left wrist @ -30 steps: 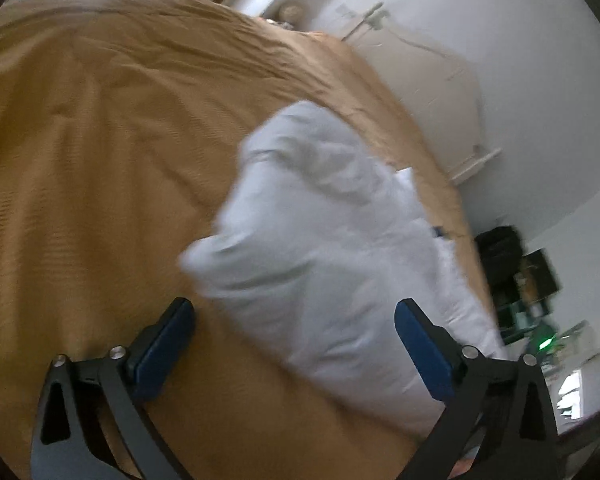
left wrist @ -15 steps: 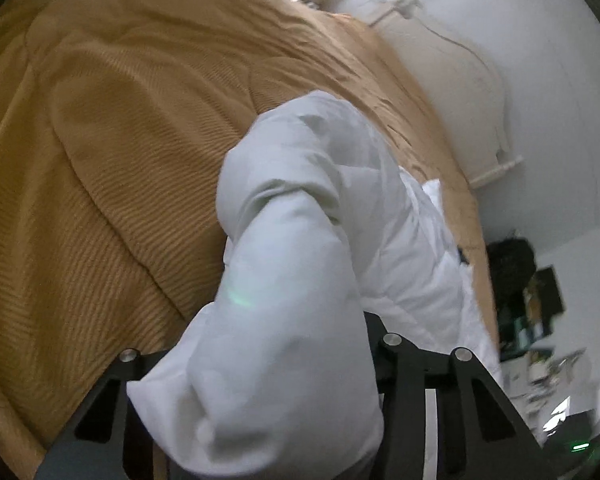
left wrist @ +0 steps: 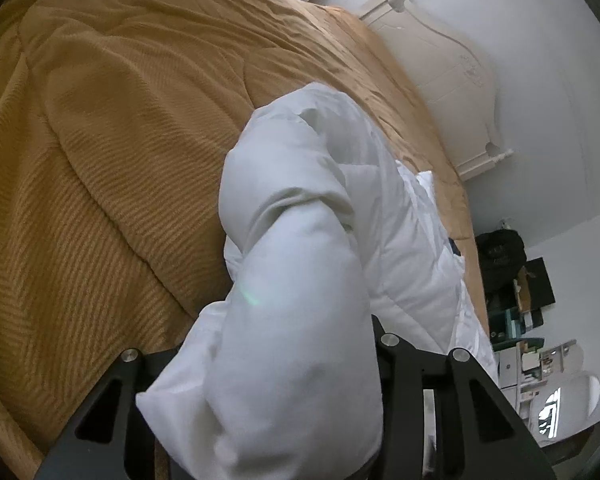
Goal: Fold large clothes
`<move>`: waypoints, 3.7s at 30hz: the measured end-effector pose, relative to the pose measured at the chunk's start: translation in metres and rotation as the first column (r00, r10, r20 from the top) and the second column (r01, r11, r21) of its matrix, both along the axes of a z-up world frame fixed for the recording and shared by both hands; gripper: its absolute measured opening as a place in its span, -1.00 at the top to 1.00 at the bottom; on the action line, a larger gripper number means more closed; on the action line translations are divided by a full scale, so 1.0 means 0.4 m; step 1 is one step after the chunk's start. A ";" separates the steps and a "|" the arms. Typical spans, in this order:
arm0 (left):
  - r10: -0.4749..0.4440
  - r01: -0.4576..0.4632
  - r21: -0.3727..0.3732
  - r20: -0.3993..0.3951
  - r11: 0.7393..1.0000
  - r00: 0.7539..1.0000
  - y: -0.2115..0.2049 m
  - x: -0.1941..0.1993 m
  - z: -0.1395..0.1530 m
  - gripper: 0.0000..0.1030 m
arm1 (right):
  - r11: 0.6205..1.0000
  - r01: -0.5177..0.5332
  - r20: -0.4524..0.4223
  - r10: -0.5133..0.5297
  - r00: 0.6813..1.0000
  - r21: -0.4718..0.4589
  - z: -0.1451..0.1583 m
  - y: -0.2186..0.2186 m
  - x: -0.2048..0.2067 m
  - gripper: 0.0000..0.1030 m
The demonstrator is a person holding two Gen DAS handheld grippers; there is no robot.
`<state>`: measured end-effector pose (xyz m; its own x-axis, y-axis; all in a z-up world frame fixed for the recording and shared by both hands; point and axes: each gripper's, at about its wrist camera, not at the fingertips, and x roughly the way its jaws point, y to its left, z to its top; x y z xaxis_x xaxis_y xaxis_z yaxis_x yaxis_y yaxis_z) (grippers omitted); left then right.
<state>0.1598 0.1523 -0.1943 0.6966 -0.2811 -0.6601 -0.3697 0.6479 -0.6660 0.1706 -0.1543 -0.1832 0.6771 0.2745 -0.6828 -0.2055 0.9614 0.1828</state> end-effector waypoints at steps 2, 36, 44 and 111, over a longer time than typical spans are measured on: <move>-0.004 0.004 0.043 0.000 0.999 1.000 -0.011 -0.001 0.009 0.17 | 0.998 -0.018 -0.020 0.016 1.000 -0.068 -0.013 0.023 0.028 0.89; -0.031 0.031 0.007 -0.019 0.999 0.999 0.009 -0.001 0.004 0.16 | 0.991 -0.045 -0.167 0.065 0.984 0.124 0.053 -0.059 0.089 0.81; -0.086 0.084 0.083 0.023 0.993 0.996 -0.026 -0.010 0.071 0.33 | 1.000 -0.026 -0.088 0.027 0.996 0.015 -0.032 -0.011 0.052 0.82; -0.960 0.901 0.332 0.072 0.279 0.271 -0.890 -0.207 0.232 -0.94 | 0.909 0.247 -0.063 -0.240 0.969 0.337 0.202 -0.645 0.014 0.07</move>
